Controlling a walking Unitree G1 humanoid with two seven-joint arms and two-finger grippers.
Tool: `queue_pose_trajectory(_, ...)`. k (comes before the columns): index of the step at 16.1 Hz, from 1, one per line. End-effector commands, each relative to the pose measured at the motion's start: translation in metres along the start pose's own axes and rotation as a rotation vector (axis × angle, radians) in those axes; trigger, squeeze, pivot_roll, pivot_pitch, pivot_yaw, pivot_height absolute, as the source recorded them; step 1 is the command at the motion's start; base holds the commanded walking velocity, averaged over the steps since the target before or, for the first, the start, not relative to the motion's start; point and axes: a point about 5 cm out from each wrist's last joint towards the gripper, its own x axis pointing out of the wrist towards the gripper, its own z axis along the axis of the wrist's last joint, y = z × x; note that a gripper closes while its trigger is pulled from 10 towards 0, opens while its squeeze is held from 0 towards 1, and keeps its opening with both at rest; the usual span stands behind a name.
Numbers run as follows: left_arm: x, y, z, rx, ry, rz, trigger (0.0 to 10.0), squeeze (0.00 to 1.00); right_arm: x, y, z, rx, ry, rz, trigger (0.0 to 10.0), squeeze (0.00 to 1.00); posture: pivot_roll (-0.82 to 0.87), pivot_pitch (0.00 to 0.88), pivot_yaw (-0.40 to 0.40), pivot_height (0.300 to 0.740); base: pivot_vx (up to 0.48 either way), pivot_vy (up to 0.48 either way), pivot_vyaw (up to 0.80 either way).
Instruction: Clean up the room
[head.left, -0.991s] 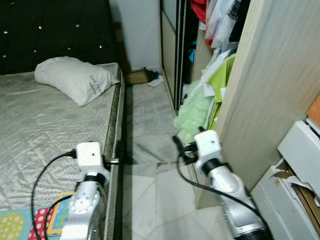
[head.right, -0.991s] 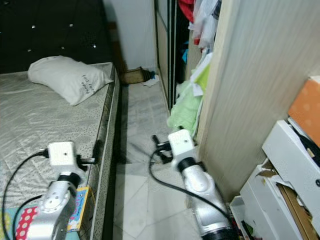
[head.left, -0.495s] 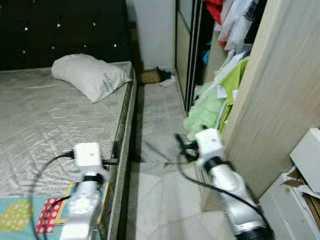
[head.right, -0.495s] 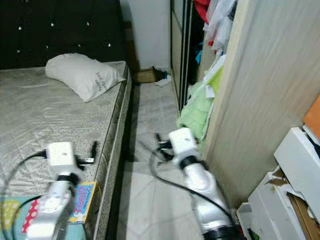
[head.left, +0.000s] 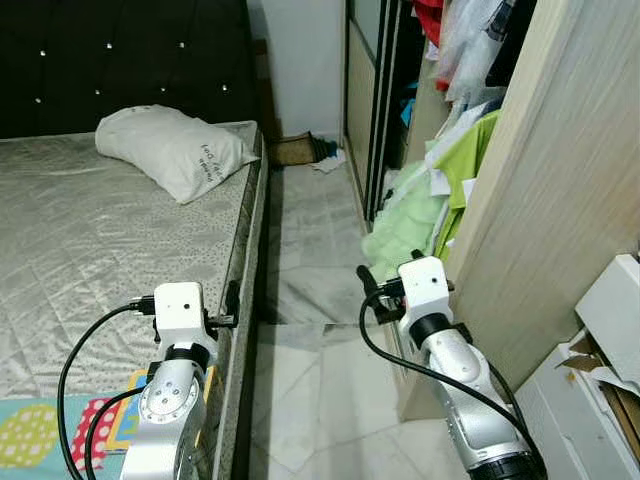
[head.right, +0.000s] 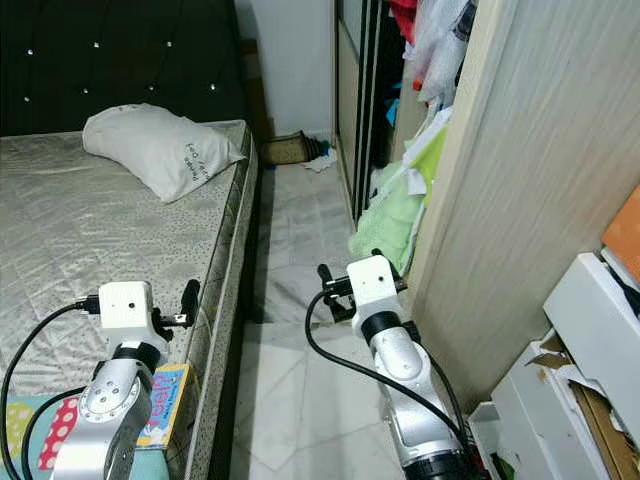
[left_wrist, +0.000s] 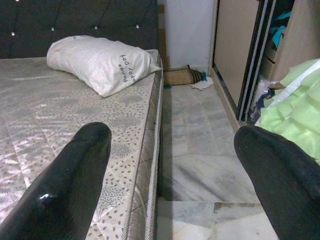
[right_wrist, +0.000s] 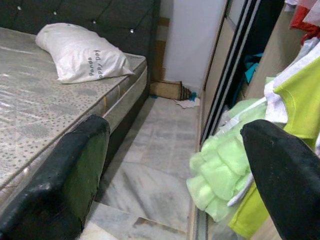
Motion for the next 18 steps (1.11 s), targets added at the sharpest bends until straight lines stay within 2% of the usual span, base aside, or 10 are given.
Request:
queue_pose_trajectory(1, 0.002, 0.002, 0.000, 0.014, 0.011, 0.002, 10.0, 0.00, 0.000, 0.000, 0.000, 0.029, -0.003, -0.002, 10.0, 1.00, -0.11, 0.000, 0.049, 0.740, 0.000, 0.000, 0.00)
queue_pose_trajectory(2, 0.003, 0.001, 0.001, 0.009, 0.005, -0.010, 10.0, 0.00, 0.001, -0.001, 0.000, 0.018, -0.007, -0.006, 10.0, 1.00, -0.11, 0.000, 0.053, 0.740, 0.000, 0.000, 0.00)
queue_pose_trajectory(3, 0.006, -0.004, 0.005, 0.003, -0.020, -0.051, 10.0, 0.00, 0.004, -0.003, 0.002, 0.003, -0.007, -0.031, 10.0, 0.32, -0.11, 0.000, 0.062, 0.740, 0.000, 0.000, 0.00)
queue_pose_trajectory(4, 0.008, -0.008, 0.009, 0.006, -0.040, -0.083, 10.0, 0.00, 0.007, -0.006, 0.001, 0.025, 0.004, -0.050, 10.0, 0.00, -0.11, 0.000, 0.067, 0.740, 0.000, 0.000, 0.00)
queue_pose_trajectory(8, 0.016, -0.007, 0.014, 0.020, -0.055, -0.095, 10.0, 0.00, 0.011, -0.012, -0.001, 0.038, 0.009, -0.094, 10.0, 0.00, -0.12, 0.000, 0.090, 0.740, 0.000, 0.000, 0.00)
queue_pose_trajectory(12, 0.019, -0.004, 0.013, 0.023, -0.056, -0.081, 10.0, 0.00, 0.012, -0.015, -0.005, 0.022, 0.025, -0.112, 10.0, 0.00, -0.12, 0.000, 0.079, 0.740, 0.000, 0.000, 0.00)
queue_pose_trajectory(14, 0.017, 0.003, 0.009, 0.026, -0.037, -0.059, 10.0, 0.00, 0.014, -0.018, -0.008, 0.016, 0.047, -0.113, 10.0, 0.00, -0.11, 0.000, 0.058, 0.740, 0.000, 0.000, 0.00)
queue_pose_trajectory(17, 0.013, 0.006, 0.003, 0.004, -0.017, -0.064, 10.0, 0.00, 0.014, -0.021, -0.009, 0.032, 0.052, -0.117, 10.0, 0.00, -0.09, 0.000, 0.025, 0.740, 0.000, 0.000, 0.00)
queue_pose_trajectory(18, 0.010, 0.003, 0.003, -0.053, -0.018, -0.104, 10.0, 0.00, 0.014, -0.022, -0.009, 0.069, 0.062, -0.129, 10.0, 0.00, -0.09, 0.000, 0.008, 0.740, 0.000, 0.000, 0.00)
